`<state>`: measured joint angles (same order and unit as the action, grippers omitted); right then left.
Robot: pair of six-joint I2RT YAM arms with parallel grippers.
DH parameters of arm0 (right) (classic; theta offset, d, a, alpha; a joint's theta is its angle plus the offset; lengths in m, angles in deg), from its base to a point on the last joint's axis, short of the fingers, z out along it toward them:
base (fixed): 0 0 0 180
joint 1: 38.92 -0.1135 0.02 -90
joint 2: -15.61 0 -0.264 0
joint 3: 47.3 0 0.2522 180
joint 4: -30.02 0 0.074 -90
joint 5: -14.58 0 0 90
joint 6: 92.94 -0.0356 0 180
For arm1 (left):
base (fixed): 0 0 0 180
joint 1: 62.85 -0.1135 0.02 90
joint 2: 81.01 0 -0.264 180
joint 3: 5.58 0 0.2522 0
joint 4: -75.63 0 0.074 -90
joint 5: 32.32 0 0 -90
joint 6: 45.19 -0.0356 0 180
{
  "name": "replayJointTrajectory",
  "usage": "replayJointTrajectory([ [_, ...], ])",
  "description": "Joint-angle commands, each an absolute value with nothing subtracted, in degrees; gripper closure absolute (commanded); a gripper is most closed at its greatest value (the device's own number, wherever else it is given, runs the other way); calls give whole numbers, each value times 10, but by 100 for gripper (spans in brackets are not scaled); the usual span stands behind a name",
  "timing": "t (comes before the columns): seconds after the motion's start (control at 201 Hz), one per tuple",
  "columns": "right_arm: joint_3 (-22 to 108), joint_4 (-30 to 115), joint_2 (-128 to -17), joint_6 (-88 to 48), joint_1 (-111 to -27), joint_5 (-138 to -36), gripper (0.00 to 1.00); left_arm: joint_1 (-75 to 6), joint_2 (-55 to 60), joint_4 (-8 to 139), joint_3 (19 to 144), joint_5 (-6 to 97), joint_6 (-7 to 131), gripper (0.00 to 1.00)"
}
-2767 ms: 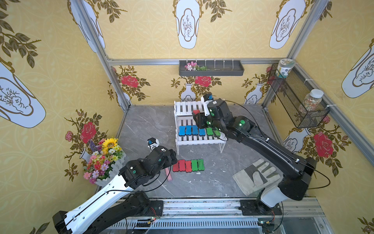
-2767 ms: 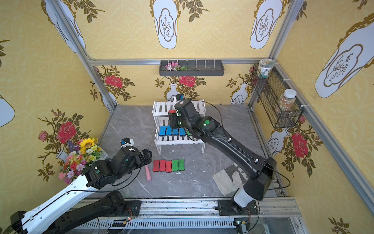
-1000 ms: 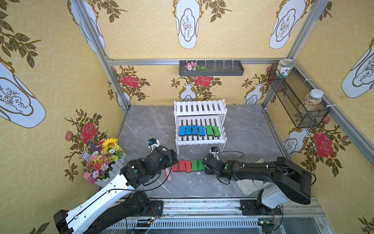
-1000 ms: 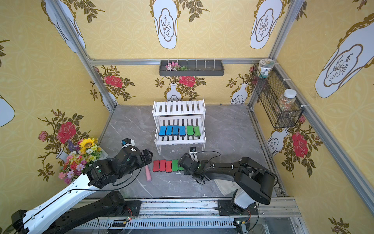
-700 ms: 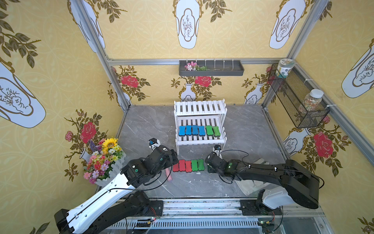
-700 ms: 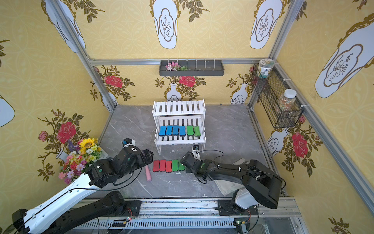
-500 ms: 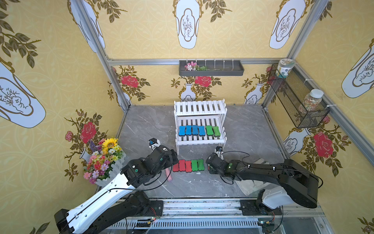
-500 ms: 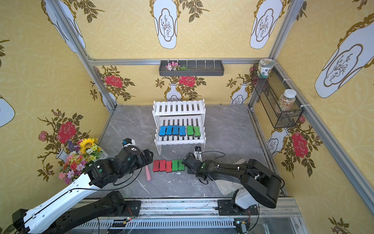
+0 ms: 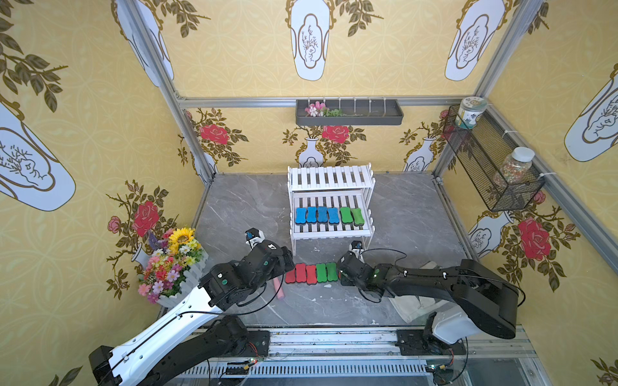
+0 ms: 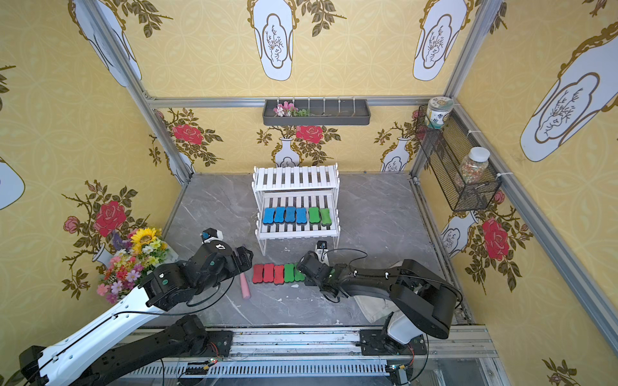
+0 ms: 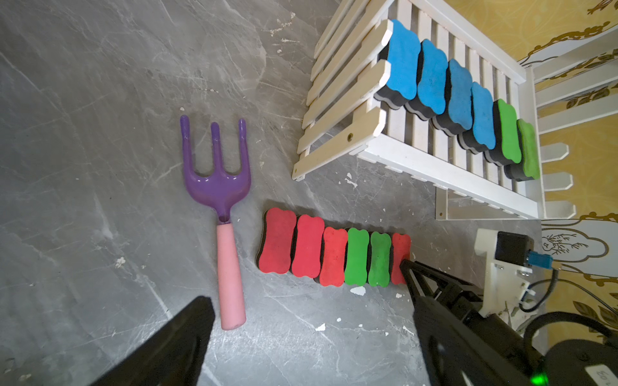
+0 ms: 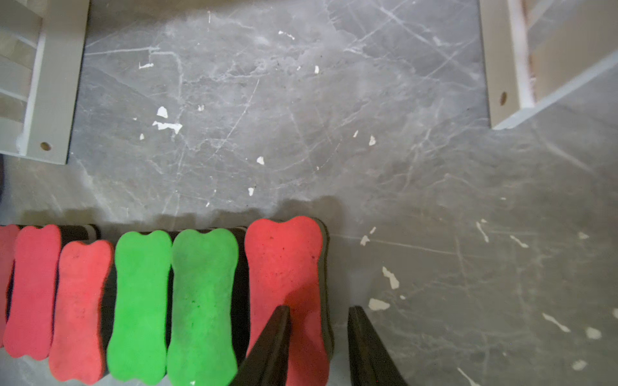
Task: Remove the whiteboard erasers from the shelf
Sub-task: Move the whiteboard eraser to the center of the board.
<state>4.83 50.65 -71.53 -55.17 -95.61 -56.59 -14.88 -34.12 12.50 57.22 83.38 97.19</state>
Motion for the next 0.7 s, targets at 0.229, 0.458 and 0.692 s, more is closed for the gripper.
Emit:
replayJointTrajectory([
  [0.229,76,569,-679,-531,-967,-548,62,-150,-337,129,569,832,967,0],
  [0.458,143,648,-555,-484,-946,-503,55,-149,-328,148,575,825,955,0],
  [0.692,201,693,-484,-438,-867,-519,49,-149,-305,212,580,800,931,0],
])
